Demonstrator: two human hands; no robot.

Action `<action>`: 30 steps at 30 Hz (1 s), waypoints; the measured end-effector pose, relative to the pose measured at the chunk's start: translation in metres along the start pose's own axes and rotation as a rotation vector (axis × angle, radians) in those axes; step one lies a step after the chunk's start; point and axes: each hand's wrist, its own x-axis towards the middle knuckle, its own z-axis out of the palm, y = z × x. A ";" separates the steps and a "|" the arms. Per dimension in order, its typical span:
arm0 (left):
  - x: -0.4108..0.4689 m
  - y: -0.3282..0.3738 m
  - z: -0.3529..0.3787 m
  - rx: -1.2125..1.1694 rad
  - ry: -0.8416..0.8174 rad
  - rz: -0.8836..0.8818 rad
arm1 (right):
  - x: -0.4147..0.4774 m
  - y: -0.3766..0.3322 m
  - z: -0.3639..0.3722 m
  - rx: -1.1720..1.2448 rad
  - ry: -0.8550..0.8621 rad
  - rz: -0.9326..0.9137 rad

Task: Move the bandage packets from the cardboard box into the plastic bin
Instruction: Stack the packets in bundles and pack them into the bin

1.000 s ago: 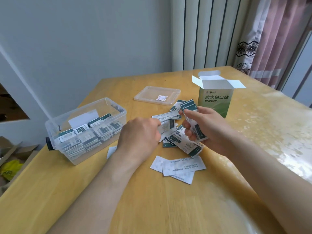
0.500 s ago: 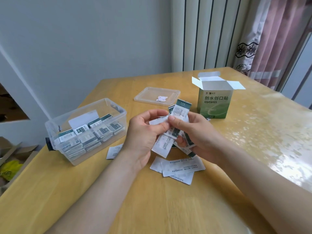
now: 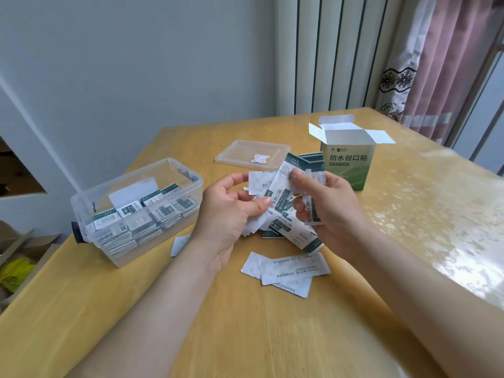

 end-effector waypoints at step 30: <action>0.004 0.004 -0.019 1.106 0.178 1.207 | -0.003 -0.007 0.003 -0.074 0.107 0.207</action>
